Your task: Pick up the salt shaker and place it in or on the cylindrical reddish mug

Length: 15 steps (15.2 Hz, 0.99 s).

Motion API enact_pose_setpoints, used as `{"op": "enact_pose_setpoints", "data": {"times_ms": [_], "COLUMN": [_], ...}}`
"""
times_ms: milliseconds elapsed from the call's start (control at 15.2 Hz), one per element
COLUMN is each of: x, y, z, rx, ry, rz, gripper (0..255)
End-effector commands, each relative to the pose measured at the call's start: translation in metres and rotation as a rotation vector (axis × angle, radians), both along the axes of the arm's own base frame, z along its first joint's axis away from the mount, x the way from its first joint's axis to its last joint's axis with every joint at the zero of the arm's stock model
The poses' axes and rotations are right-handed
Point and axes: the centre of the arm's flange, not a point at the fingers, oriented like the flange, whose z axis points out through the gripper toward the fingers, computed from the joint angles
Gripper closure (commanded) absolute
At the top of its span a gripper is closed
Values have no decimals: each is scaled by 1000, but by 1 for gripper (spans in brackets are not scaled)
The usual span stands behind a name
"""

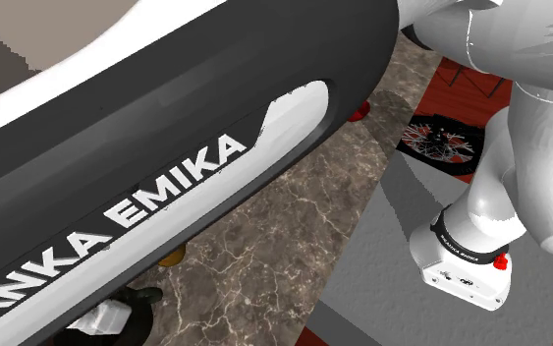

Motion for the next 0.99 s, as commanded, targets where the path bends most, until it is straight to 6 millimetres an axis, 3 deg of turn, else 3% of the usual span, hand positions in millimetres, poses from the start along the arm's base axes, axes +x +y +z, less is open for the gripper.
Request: {"op": "enact_pose_setpoints", "data": {"times_ms": [0,198,462,924], "x": [0,0,0,0], "y": [0,0,6,6], "z": [0,0,50,50], "rx": [0,0,0,0], "ry": [0,0,0,0], "rz": [0,0,0,0], "gripper": [0,0,0,0]}}
